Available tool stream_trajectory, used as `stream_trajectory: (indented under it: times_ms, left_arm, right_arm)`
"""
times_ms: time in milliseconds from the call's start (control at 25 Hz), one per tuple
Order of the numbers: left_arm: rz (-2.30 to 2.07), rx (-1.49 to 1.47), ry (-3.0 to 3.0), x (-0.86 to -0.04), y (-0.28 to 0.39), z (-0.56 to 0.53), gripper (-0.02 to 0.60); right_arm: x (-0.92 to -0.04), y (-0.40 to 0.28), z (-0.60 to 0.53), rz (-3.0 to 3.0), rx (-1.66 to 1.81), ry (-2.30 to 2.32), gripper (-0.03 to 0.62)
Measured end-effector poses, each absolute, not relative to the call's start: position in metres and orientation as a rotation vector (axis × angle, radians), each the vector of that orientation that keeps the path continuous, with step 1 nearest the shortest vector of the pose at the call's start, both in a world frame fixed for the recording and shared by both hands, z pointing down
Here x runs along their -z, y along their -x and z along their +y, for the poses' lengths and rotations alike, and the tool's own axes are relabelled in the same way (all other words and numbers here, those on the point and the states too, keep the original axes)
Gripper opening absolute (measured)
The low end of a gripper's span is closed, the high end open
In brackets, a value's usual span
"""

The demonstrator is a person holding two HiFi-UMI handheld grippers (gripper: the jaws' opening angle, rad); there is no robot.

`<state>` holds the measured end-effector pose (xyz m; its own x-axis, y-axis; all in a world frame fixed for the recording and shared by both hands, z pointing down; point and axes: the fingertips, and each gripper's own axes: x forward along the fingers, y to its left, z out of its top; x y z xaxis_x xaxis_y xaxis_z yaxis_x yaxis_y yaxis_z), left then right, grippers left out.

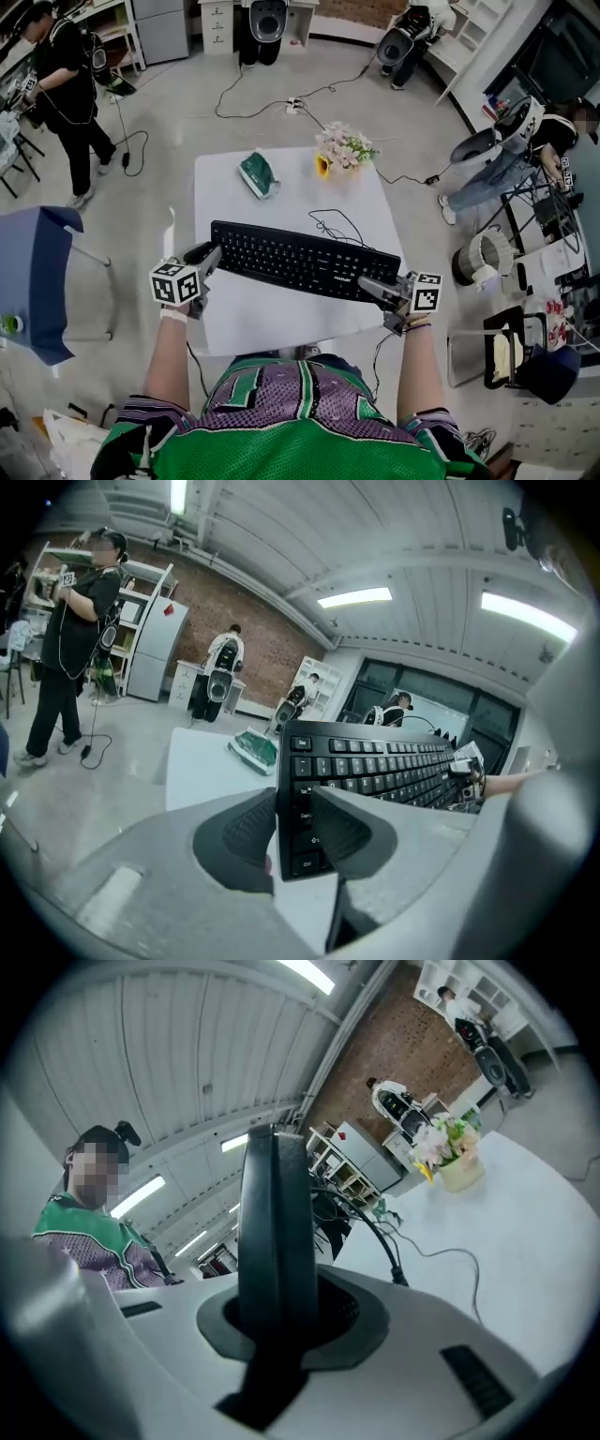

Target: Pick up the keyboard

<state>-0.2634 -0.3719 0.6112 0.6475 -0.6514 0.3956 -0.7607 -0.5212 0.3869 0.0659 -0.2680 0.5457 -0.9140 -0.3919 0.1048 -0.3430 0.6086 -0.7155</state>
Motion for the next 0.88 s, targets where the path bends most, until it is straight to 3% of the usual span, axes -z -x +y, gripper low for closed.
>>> stream_trajectory:
  times_ms: [640,880]
  left_arm:
    - [-1.436,-0.037,-2.445,-0.429,0.269,-0.405,0.115]
    - [-1.586,0.043,-2.48,-0.401,0.276,-0.395,0.115]
  right_arm:
    - [-0.407,-0.077,-0.341,2.92,0.759,0.372,0.077]
    - [-0.391,-0.073,-0.347,2.949,0.597,0.292,0.077]
